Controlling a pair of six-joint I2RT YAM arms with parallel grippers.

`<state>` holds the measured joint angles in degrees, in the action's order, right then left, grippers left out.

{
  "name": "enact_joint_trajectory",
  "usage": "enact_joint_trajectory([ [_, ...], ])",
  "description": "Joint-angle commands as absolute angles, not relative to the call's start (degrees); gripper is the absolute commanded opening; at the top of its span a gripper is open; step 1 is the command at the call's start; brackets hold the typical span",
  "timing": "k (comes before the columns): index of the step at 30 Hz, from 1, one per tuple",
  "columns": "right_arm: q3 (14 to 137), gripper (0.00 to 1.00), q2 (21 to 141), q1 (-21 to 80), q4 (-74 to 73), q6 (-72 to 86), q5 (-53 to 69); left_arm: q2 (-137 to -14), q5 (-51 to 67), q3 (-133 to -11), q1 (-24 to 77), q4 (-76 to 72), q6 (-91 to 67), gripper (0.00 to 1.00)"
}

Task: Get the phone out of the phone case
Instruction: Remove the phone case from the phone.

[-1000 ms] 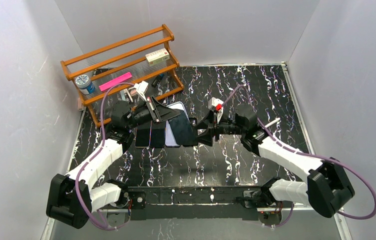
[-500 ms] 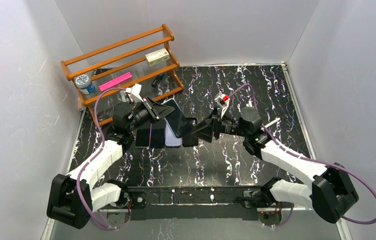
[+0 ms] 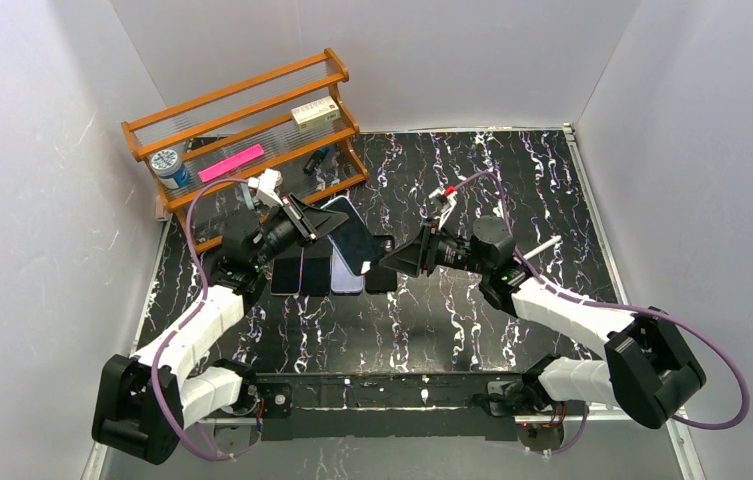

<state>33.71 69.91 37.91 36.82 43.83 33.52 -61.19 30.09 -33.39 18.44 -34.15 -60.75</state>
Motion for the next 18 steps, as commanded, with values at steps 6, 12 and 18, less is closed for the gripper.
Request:
enact_joint_trajectory([
  [6,33.33,0.48,71.13,38.10,46.34,48.15,33.82,-58.91,32.72,-33.42,18.50,-42.64,-66.13,0.00],
  [12,33.84,0.46,72.12,38.10,51.20,50.76,35.42,-58.80,34.13,-32.53,18.67,-46.88,-69.82,0.00],
  [18,36.06,0.44,73.77,38.12,54.58,52.92,37.15,-58.78,34.41,-31.91,20.81,-48.78,-70.02,0.00],
])
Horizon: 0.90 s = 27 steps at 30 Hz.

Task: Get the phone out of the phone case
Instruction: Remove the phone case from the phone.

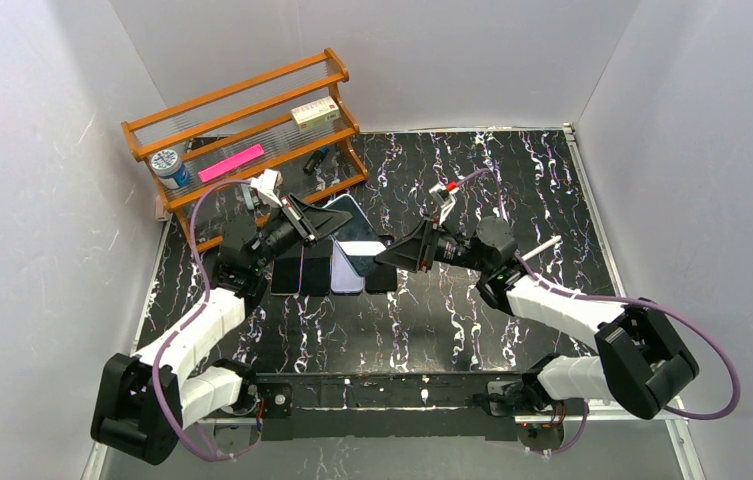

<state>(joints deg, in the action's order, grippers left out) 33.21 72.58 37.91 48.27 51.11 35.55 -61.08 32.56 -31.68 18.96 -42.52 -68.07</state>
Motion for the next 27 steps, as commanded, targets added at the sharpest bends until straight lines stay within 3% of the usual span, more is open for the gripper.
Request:
enact_joint_trajectory([
  [1,36.58,0.44,74.13,38.13,54.84,53.14,37.29,-58.84,34.41,-31.90,21.61,-48.98,-69.59,0.00],
  [7,38.24,0.39,76.33,38.06,58.67,55.15,38.34,-59.24,34.28,-32.73,26.89,-49.48,-64.64,0.00],
  [12,38.55,0.22,76.44,38.06,60.04,55.63,38.62,-57.85,33.50,-31.90,27.51,-49.49,-60.92,0.01],
  [17,37.91,0.01,75.23,37.97,60.20,55.63,38.66,-56.84,30.80,-31.38,27.38,-46.57,-56.24,0.26],
  [24,36.82,0.01,72.82,36.57,59.93,55.63,38.20,-52.99,25.50,-30.80,26.81,-39.85,-50.38,0.60],
  [27,36.39,0.01,71.80,35.85,60.07,56.01,37.92,-49.18,22.23,-29.87,26.72,-35.77,-47.41,0.68],
])
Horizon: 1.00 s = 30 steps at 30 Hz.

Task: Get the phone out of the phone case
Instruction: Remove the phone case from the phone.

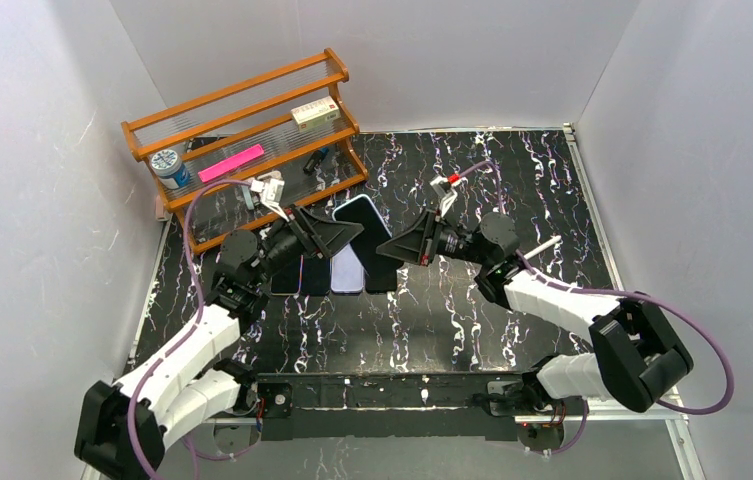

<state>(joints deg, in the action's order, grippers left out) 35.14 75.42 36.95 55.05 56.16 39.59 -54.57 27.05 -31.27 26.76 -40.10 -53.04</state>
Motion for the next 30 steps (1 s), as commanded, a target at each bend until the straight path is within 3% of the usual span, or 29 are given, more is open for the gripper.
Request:
enact_joint_trajectory([
  [1,36.34,0.01,71.47,35.68,60.16,56.20,37.86,-48.04,21.07,-29.35,26.72,-34.26,-46.30,0.69],
  [7,36.12,0.01,69.60,35.34,59.42,56.34,36.56,-45.13,19.91,-26.99,26.72,-29.03,-43.42,0.70],
  [30,36.49,0.01,70.44,35.38,61.00,58.55,35.40,-49.59,27.45,-25.01,28.72,-33.07,-45.20,0.77],
])
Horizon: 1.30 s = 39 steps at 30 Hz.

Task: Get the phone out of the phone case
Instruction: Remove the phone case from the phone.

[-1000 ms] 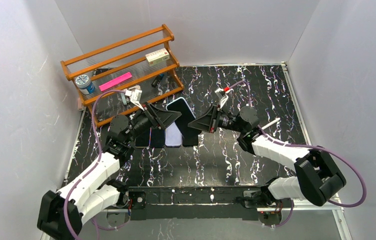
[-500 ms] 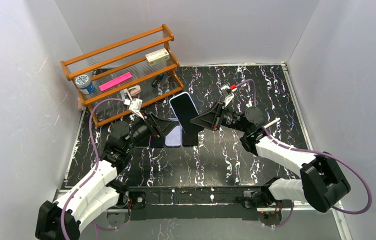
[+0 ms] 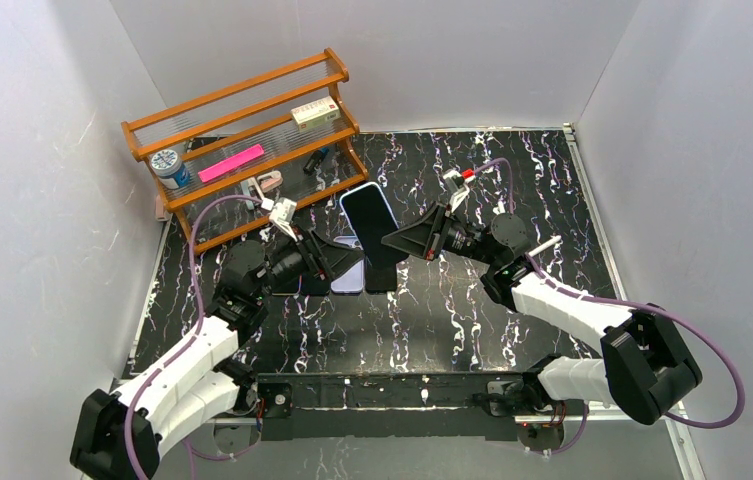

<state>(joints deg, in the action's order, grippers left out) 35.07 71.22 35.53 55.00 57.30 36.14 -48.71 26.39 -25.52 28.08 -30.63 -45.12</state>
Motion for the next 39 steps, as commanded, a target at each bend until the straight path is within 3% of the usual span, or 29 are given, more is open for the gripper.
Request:
enact_joint_trajectory([
  [1,36.48,0.01,70.60,35.39,61.30,58.82,35.59,-50.10,27.29,-25.25,28.82,-33.27,-45.31,0.77],
  [13,35.77,0.01,71.45,35.40,62.97,61.18,37.58,-56.74,26.71,-29.04,31.38,-41.72,-49.60,0.67],
  [17,35.17,0.01,71.72,35.47,63.26,62.14,38.29,-59.06,26.45,-30.66,31.89,-45.53,-51.98,0.51],
  [23,33.23,0.01,71.35,35.47,61.87,62.50,39.18,-60.93,23.52,-32.39,31.90,-47.20,-52.33,0.08],
  [25,32.56,0.01,71.20,35.50,61.10,62.36,39.48,-61.12,21.73,-32.52,31.90,-47.15,-51.48,0.00],
  [31,30.23,0.01,69.82,35.48,57.47,61.35,41.24,-62.09,14.66,-33.49,31.82,-43.90,-48.16,0.00],
  [39,25.07,0.01,60.52,35.25,41.55,52.93,35.18,-60.57,6.80,-38.83,31.83,-21.23,-39.88,0.00],
])
